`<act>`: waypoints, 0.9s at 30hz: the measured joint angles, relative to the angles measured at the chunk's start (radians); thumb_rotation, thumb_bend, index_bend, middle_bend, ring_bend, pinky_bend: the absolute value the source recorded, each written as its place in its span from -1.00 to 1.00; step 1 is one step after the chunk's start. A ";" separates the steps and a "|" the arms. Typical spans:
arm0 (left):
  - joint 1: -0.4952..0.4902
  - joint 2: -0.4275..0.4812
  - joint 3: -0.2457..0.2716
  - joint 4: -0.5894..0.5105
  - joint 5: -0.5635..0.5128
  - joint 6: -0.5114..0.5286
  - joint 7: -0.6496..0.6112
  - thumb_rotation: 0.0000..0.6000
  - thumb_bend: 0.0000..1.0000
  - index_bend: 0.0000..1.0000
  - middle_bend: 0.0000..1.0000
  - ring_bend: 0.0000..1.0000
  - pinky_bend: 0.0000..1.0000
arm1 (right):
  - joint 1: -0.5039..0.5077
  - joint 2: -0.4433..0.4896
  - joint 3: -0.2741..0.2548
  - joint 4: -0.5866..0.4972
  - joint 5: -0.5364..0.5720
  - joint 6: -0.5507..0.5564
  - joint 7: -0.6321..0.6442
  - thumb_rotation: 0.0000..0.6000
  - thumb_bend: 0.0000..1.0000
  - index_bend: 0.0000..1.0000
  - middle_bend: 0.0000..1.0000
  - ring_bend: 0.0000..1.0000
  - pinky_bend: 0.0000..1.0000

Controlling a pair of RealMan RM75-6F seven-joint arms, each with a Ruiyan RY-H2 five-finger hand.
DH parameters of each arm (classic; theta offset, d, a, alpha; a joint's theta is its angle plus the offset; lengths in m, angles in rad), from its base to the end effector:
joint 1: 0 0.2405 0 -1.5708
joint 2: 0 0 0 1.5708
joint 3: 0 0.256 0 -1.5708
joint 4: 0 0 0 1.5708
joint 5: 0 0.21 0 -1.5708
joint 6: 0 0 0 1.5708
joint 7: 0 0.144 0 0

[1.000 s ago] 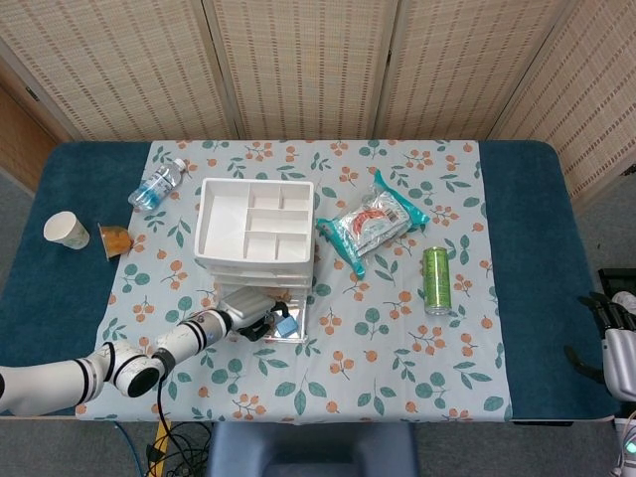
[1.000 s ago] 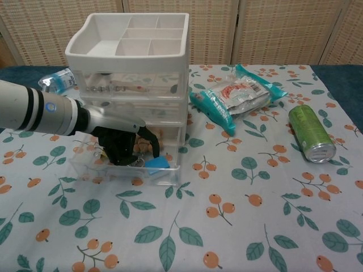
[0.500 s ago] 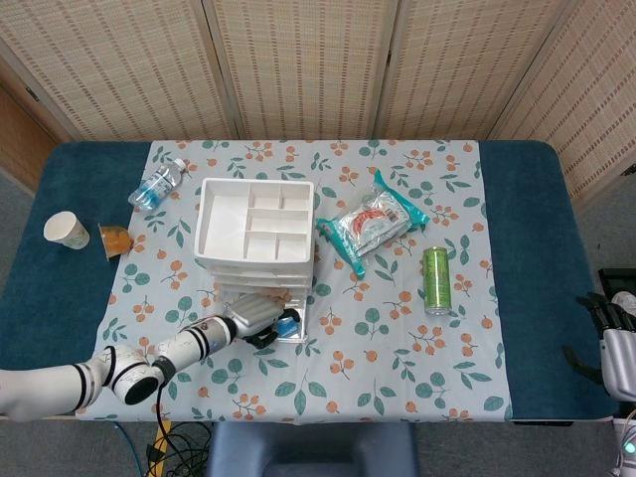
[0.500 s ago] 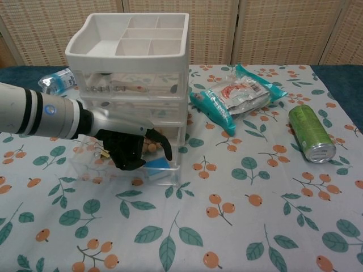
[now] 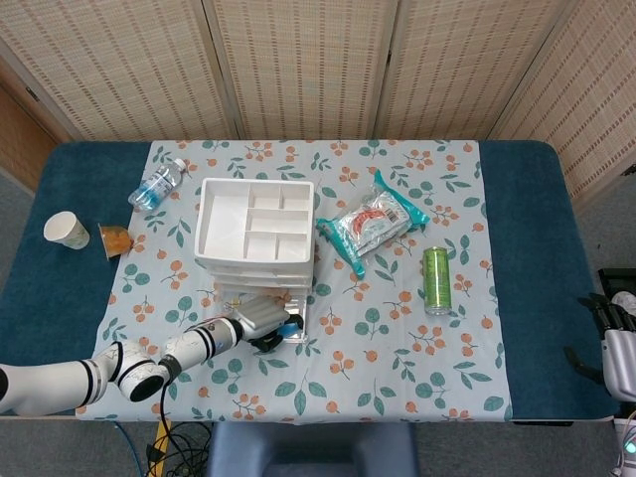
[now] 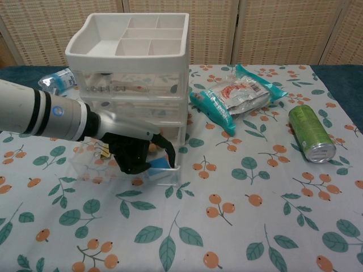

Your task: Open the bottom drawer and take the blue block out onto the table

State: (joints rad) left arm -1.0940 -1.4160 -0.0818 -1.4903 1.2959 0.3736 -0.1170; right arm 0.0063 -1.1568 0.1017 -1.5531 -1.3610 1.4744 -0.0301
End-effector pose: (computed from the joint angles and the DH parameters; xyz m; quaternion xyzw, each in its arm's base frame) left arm -0.0893 0.3435 -0.0461 -0.8811 -0.3862 -0.2104 0.1741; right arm -0.3479 -0.1643 0.1667 0.5322 -0.4142 0.3391 0.6559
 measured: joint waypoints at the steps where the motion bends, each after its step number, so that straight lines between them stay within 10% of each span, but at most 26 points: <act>1: -0.004 0.000 0.000 0.000 -0.003 -0.004 0.000 1.00 0.17 -0.55 0.89 1.00 1.00 | 0.000 0.000 0.000 0.000 0.000 0.000 0.001 1.00 -0.47 -0.62 -0.69 -0.57 -0.57; 27: -0.101 -0.007 0.077 0.023 -0.226 0.026 0.248 1.00 0.17 -0.34 0.88 1.00 1.00 | -0.007 -0.001 0.003 0.015 0.005 0.003 0.021 1.00 -0.46 -0.62 -0.69 -0.57 -0.57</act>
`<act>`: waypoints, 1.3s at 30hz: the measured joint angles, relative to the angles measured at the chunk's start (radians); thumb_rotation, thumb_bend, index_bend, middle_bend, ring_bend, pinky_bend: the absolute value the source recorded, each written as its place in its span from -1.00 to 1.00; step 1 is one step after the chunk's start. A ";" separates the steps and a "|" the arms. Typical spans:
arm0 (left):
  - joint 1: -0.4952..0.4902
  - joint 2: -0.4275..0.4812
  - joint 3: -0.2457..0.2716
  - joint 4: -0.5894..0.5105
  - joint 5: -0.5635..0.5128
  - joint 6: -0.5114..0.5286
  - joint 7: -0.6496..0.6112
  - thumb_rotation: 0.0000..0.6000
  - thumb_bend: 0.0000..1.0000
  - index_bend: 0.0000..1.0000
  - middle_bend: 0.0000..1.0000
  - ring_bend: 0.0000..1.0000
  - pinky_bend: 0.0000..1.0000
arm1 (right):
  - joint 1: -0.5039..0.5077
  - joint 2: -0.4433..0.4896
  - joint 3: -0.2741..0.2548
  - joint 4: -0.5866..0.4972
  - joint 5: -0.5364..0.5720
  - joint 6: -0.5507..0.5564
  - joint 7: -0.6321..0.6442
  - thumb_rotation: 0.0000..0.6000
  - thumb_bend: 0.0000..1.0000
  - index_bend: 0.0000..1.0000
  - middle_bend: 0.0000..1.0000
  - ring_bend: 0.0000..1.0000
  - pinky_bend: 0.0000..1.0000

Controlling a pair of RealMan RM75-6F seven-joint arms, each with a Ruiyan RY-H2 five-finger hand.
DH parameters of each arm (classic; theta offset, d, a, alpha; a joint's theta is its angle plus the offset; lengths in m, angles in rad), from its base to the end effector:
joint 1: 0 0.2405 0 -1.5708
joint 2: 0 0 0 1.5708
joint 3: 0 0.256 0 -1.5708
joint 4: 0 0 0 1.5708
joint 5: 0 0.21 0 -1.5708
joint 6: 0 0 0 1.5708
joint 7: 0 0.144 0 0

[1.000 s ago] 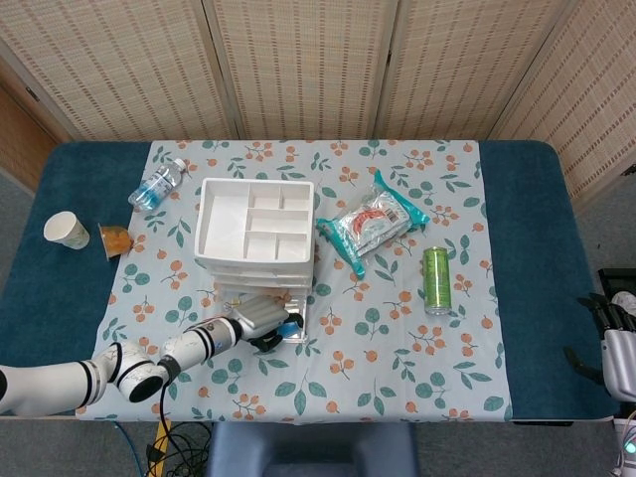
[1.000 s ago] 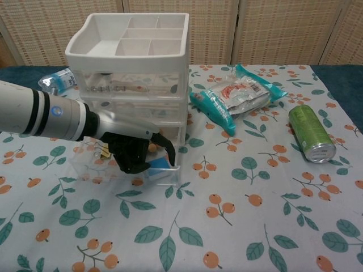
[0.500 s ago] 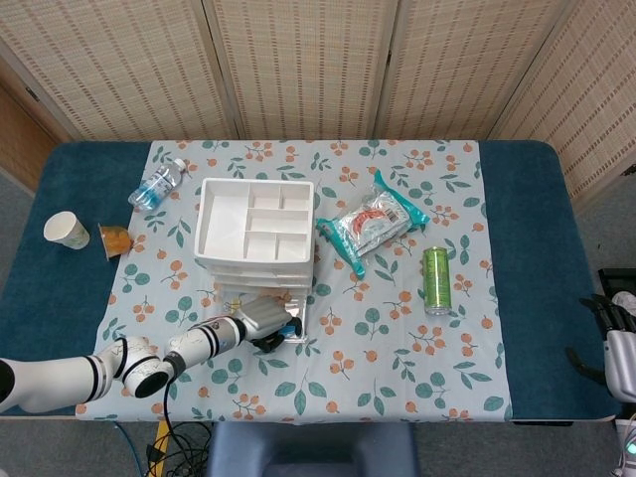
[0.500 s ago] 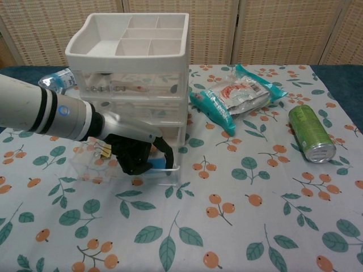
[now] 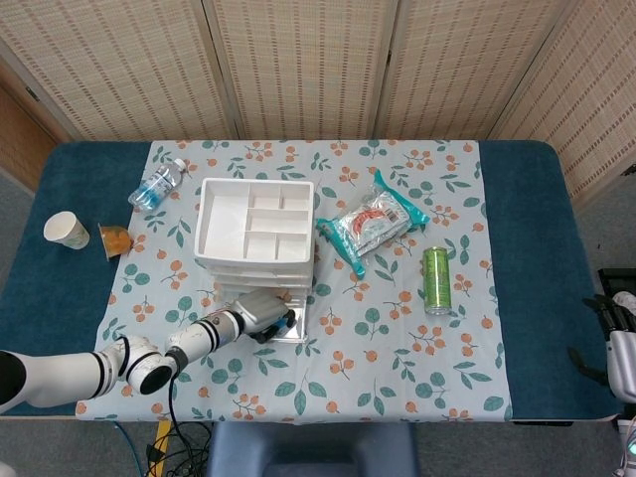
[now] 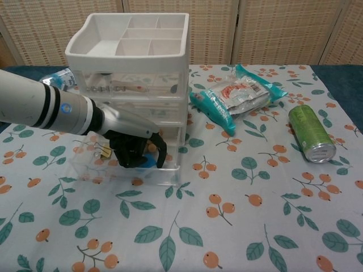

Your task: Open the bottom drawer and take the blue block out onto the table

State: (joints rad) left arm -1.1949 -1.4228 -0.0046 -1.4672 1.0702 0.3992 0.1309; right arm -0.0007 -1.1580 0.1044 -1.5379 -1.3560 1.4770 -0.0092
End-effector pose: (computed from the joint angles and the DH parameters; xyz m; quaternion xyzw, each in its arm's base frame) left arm -0.0867 0.3576 -0.0467 -0.9020 -0.3295 -0.1742 0.2179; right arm -0.3522 -0.1622 0.1692 0.5255 -0.4168 0.3403 0.6590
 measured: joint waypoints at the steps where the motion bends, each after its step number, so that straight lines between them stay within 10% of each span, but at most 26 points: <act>1: -0.008 0.001 0.009 -0.001 -0.022 0.003 0.016 1.00 0.17 -0.34 0.88 1.00 1.00 | 0.000 0.000 0.000 0.000 0.000 0.000 0.000 1.00 -0.46 -0.62 -0.69 -0.57 -0.57; 27: -0.132 0.047 0.165 -0.123 -0.307 0.117 0.213 1.00 0.17 -0.24 0.86 1.00 1.00 | -0.005 0.000 -0.001 -0.007 -0.006 0.008 -0.002 1.00 -0.47 -0.62 -0.69 -0.57 -0.57; 39: -0.009 0.093 0.089 -0.156 -0.031 0.223 0.066 1.00 0.13 -0.28 0.80 1.00 1.00 | -0.006 0.002 -0.002 -0.007 -0.010 0.010 0.001 1.00 -0.46 -0.62 -0.69 -0.57 -0.57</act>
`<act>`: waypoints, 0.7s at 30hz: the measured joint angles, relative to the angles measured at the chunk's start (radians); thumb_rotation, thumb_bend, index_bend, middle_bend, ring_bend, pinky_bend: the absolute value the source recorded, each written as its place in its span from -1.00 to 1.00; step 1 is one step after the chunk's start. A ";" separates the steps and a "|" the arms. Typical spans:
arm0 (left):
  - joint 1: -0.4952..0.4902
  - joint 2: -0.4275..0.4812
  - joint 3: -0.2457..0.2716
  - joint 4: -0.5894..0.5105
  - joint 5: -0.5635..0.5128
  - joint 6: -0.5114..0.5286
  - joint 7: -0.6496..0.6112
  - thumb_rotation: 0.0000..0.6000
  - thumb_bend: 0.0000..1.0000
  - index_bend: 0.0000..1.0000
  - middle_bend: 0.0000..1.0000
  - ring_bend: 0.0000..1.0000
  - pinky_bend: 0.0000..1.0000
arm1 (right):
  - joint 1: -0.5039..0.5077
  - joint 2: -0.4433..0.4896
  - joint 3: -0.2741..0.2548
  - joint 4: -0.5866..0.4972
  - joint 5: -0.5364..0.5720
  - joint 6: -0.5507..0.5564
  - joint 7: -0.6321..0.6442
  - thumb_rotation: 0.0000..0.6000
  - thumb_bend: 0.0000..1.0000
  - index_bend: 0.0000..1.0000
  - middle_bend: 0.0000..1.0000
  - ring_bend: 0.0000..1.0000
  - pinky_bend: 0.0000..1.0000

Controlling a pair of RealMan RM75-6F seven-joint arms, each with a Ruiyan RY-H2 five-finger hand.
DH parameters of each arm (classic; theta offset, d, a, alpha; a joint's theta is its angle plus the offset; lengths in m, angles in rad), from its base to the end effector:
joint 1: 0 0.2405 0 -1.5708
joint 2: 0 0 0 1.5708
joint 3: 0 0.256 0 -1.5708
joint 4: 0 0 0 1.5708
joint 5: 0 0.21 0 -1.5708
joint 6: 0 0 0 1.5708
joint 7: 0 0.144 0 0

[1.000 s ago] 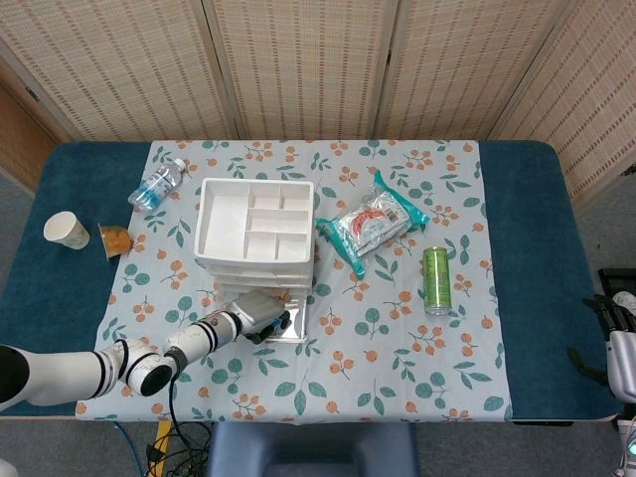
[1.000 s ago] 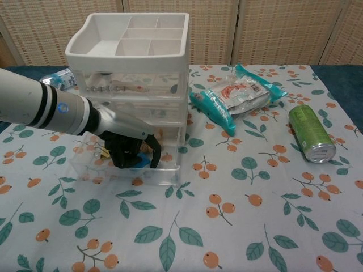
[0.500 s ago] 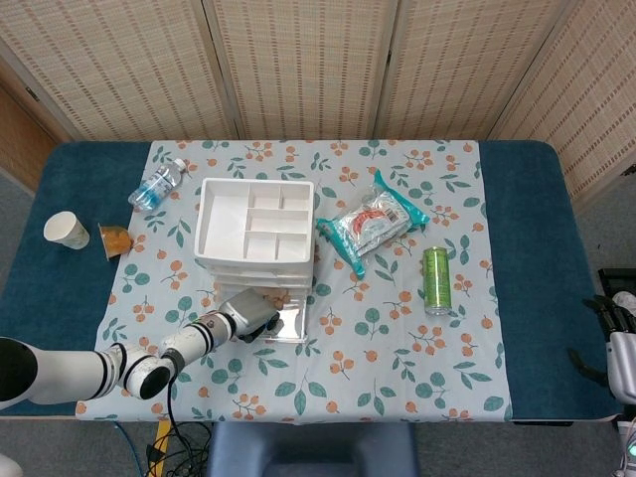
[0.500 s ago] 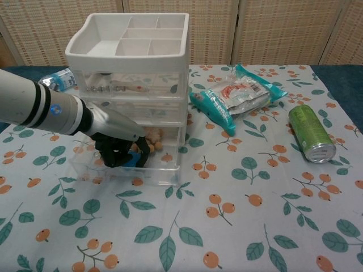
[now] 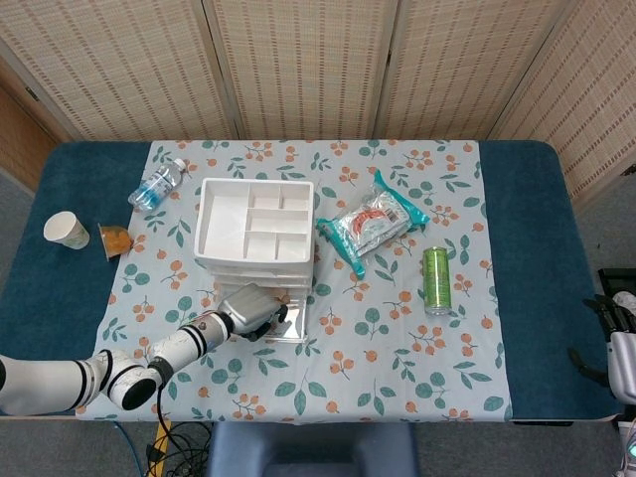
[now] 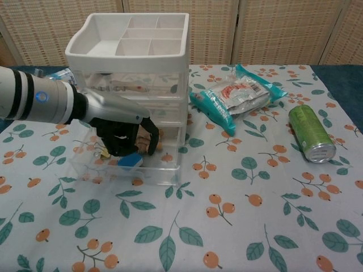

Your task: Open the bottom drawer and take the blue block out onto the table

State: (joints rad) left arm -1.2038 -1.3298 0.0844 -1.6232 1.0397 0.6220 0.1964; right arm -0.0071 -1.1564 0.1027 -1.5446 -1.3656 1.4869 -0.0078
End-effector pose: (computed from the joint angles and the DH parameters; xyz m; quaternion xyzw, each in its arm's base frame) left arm -0.0852 0.3453 -0.0165 -0.8947 -0.3004 -0.2178 0.2489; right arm -0.3504 -0.1599 0.1694 0.5252 -0.4157 0.3439 0.6581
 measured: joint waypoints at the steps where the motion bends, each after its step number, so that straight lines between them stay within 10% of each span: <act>1: 0.018 0.000 -0.004 0.012 0.054 0.016 -0.023 1.00 0.08 -0.27 0.80 1.00 1.00 | 0.000 0.000 0.000 0.000 0.000 0.000 0.000 1.00 -0.46 -0.62 -0.69 -0.57 -0.57; 21: 0.134 -0.098 0.054 0.413 0.700 0.290 -0.301 1.00 -0.44 -0.23 0.85 1.00 1.00 | 0.005 0.003 0.001 -0.006 -0.001 -0.006 -0.006 1.00 -0.46 -0.62 -0.69 -0.56 -0.57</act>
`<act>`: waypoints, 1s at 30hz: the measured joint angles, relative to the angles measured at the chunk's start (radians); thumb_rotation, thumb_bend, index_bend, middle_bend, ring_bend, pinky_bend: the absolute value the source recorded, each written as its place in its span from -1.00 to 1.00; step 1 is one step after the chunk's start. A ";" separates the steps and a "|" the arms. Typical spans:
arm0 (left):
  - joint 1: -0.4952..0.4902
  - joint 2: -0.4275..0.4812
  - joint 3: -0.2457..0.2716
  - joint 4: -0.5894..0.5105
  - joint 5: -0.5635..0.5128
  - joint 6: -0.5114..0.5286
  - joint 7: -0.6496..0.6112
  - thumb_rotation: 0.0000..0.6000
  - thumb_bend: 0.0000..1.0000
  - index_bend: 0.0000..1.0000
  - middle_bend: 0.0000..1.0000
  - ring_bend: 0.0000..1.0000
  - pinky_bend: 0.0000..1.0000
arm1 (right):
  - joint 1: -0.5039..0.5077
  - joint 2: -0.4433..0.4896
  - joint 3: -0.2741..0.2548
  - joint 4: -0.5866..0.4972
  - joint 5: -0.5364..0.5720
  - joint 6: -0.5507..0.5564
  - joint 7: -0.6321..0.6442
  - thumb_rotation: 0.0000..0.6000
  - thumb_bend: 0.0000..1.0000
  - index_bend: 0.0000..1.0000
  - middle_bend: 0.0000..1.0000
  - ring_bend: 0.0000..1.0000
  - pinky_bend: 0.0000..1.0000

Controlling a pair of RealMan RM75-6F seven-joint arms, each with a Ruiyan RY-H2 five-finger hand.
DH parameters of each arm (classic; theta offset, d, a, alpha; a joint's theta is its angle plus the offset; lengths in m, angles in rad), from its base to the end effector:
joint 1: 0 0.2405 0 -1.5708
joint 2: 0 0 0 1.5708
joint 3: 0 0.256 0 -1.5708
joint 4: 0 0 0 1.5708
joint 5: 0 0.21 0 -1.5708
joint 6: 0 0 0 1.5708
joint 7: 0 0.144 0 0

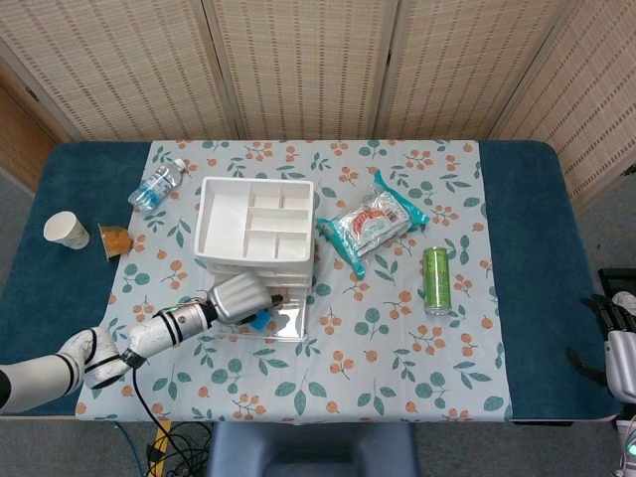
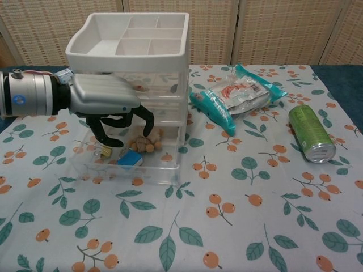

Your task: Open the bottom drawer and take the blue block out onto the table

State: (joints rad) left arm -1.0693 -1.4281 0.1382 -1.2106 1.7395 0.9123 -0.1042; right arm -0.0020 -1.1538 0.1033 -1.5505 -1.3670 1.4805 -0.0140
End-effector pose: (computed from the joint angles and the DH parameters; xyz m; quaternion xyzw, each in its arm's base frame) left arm -0.1207 0.3696 -0.0061 -0.9176 -0.0916 -0.3018 0.2420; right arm -0.3488 -0.1619 0.1688 0.5287 -0.4153 0.3433 0.6559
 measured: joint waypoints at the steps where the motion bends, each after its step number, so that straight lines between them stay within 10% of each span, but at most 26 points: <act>1: 0.001 -0.009 0.008 0.022 0.023 0.019 -0.010 1.00 -0.44 -0.22 0.85 1.00 1.00 | 0.000 0.000 0.000 0.000 0.000 0.000 0.000 1.00 -0.46 -0.62 -0.69 -0.56 -0.57; 30: -0.002 -0.091 0.081 0.226 0.179 0.070 0.071 1.00 -0.55 -0.30 0.87 1.00 1.00 | 0.003 0.000 0.001 -0.008 0.007 -0.006 -0.014 1.00 -0.47 -0.60 -0.68 -0.54 -0.57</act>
State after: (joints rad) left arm -1.0714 -1.5192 0.2189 -0.9843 1.9185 0.9827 -0.0335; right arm 0.0013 -1.1537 0.1047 -1.5585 -1.3601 1.4748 -0.0280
